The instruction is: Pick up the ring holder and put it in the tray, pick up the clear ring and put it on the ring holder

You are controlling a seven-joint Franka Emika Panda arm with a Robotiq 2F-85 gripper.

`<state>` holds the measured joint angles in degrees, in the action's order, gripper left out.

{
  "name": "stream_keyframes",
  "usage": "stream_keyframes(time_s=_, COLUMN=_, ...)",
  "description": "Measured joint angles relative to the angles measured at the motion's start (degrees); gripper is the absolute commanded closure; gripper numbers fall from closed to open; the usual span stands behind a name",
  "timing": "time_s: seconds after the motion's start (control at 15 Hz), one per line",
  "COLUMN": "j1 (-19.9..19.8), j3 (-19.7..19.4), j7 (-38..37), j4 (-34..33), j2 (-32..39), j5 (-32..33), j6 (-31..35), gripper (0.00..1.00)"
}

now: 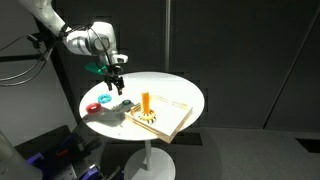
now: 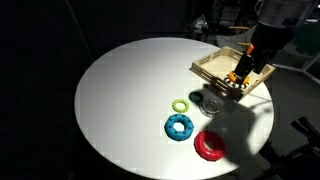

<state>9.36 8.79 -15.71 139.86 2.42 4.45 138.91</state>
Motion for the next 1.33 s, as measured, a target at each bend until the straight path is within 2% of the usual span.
stream_keyframes(time_s=0.8, j1=4.27, j3=0.04, j7=-5.49, j4=1.12, j2=9.73, j5=0.44, j6=11.93, gripper=0.00)
stream_keyframes(time_s=1.33, j1=8.15, j3=-3.69, j7=-8.99, j4=-0.96, j2=16.76, j5=2.30, j6=15.71, gripper=0.00)
